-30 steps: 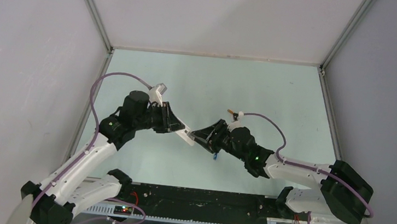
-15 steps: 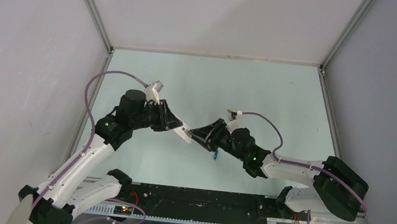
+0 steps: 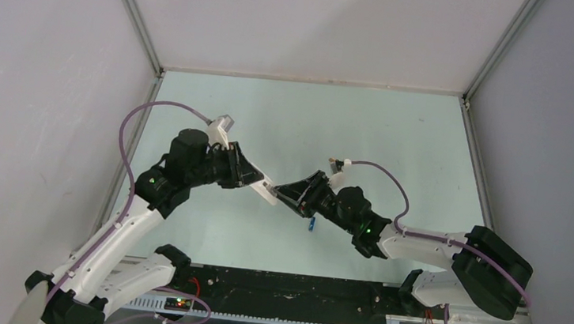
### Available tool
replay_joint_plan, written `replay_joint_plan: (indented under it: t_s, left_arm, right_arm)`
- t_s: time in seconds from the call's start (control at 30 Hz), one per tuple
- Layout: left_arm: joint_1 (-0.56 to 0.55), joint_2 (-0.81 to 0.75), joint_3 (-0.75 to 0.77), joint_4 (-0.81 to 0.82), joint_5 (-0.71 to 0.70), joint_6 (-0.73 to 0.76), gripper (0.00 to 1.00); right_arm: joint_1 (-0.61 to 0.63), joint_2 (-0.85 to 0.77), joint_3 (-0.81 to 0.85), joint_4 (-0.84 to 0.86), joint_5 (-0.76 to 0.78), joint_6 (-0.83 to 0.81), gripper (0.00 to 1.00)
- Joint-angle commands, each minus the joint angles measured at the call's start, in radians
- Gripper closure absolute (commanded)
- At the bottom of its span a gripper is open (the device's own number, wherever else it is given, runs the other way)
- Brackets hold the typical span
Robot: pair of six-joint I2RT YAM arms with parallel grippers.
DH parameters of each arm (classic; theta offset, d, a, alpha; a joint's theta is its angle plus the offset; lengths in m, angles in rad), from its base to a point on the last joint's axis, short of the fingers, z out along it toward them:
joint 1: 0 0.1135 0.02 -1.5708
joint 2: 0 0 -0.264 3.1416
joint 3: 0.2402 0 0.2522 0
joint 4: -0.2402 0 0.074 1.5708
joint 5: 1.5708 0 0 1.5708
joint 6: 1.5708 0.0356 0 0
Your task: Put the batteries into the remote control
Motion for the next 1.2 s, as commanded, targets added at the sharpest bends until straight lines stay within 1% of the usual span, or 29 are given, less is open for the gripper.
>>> replay_joint_plan:
  t_s: [0.0, 0.53, 0.83, 1.17]
  left_arm:
    - [-0.02, 0.005, 0.019, 0.06, 0.11, -0.049, 1.0]
    - [-0.02, 0.011, -0.013, 0.06, 0.119, -0.042, 1.0]
    - [-0.023, 0.019, -0.035, 0.06, 0.13, -0.037, 1.0]
    - [-0.024, 0.037, -0.065, 0.047, 0.071, -0.001, 1.0]
  right_arm:
    - [0.037, -0.004, 0.033, 0.267, -0.047, 0.017, 0.56]
    - [0.037, 0.015, 0.031, 0.363, -0.028, 0.019, 0.58]
    - [0.033, 0.051, 0.046, 0.416, -0.032, 0.044, 0.59]
    - [0.022, 0.122, 0.048, 0.51, -0.032, 0.113, 0.6]
